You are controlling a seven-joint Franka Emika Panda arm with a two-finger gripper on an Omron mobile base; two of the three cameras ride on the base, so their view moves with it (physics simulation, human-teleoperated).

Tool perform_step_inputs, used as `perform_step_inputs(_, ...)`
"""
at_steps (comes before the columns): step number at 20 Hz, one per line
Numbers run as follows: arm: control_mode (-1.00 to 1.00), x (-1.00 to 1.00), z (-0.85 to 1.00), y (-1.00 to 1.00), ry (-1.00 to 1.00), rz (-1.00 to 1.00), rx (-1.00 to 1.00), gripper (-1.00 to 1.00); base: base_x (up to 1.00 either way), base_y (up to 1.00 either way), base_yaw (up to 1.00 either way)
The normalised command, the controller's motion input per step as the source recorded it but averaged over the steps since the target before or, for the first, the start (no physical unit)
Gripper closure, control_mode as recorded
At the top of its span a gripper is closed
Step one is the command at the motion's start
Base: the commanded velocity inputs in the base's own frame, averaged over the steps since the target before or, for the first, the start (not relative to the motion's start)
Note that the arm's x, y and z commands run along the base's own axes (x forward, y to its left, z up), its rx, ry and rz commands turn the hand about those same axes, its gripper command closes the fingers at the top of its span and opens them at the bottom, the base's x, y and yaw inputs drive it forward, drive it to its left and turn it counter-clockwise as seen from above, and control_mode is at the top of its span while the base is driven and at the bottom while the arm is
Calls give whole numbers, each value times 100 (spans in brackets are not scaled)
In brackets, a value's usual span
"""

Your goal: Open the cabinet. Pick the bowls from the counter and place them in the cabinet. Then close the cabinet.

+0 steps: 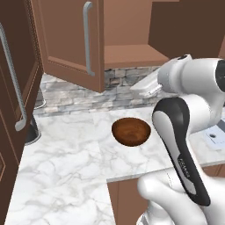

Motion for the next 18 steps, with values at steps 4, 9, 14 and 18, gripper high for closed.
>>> perform_step_inputs(4, -100, 42, 0, -1, 15, 0, 2, -100, 0, 0, 0)
perform_step_inputs(9, -100, 44, -10, 0, 14, 0, 5, -100, 0, 0, 0)
perform_step_inputs(14, -100, 49, -24, 0, 4, 0, 6, -100, 0, 0, 0)
perform_step_inputs(18, -100, 48, -25, 0, 0, 7, 13, -100, 0, 0, 0)
